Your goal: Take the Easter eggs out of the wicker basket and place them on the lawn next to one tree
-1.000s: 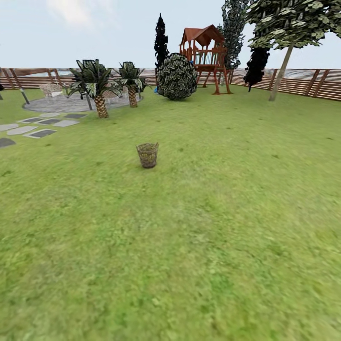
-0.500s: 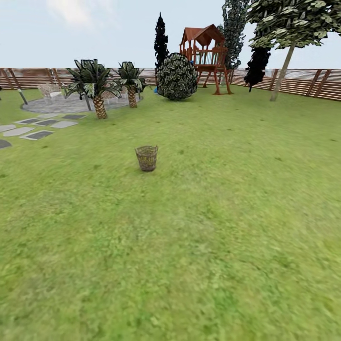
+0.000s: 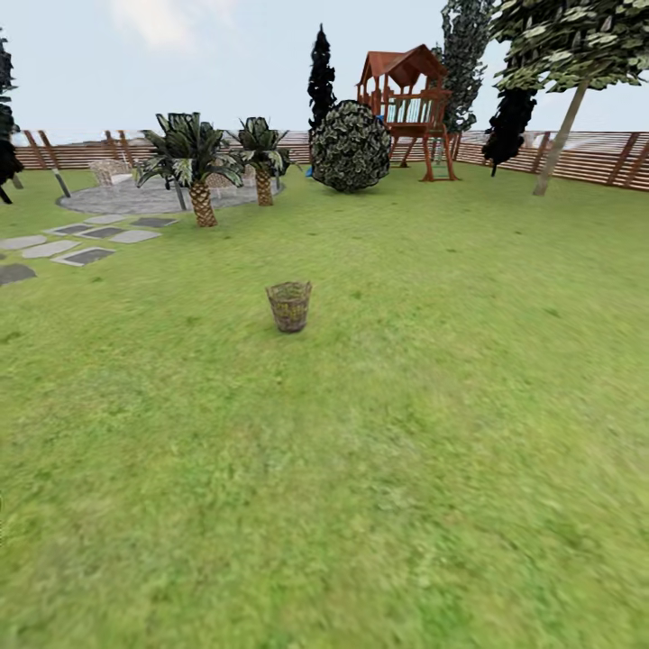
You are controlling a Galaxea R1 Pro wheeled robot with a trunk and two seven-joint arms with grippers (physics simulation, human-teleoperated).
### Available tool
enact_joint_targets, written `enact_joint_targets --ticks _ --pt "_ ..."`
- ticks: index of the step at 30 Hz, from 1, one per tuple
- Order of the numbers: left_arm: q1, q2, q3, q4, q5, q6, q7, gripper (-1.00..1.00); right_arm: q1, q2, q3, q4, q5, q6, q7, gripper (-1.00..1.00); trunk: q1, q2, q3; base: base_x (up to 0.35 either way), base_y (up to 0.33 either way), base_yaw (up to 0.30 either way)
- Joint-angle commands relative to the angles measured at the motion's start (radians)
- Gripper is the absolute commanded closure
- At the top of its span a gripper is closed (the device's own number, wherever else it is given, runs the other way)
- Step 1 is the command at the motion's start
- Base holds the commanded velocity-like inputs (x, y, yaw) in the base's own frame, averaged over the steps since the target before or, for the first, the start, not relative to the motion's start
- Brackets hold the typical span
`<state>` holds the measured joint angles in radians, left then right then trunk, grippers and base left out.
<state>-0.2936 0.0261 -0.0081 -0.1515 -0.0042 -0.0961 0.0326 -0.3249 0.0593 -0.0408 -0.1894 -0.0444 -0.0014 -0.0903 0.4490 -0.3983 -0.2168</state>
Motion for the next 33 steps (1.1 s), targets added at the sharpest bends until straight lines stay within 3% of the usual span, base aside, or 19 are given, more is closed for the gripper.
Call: enact_joint_targets --ticks 1,33 --pt "-0.001 0.0 -0.002 0.001 0.0 -0.004 0.003 -1.0 0.0 0.001 -0.004 -0.001 -0.005 0.0 -0.001 -1.0 0.001 -0.002 -0.002 0.301 0.0 0.083" --pt "-0.001 0.0 0.0 0.001 0.0 -0.004 0.003 -1.0 0.0 0.001 -0.004 -0.001 -0.005 -0.002 -0.001 -1.0 0.001 -0.002 -0.002 0.301 0.0 0.005"
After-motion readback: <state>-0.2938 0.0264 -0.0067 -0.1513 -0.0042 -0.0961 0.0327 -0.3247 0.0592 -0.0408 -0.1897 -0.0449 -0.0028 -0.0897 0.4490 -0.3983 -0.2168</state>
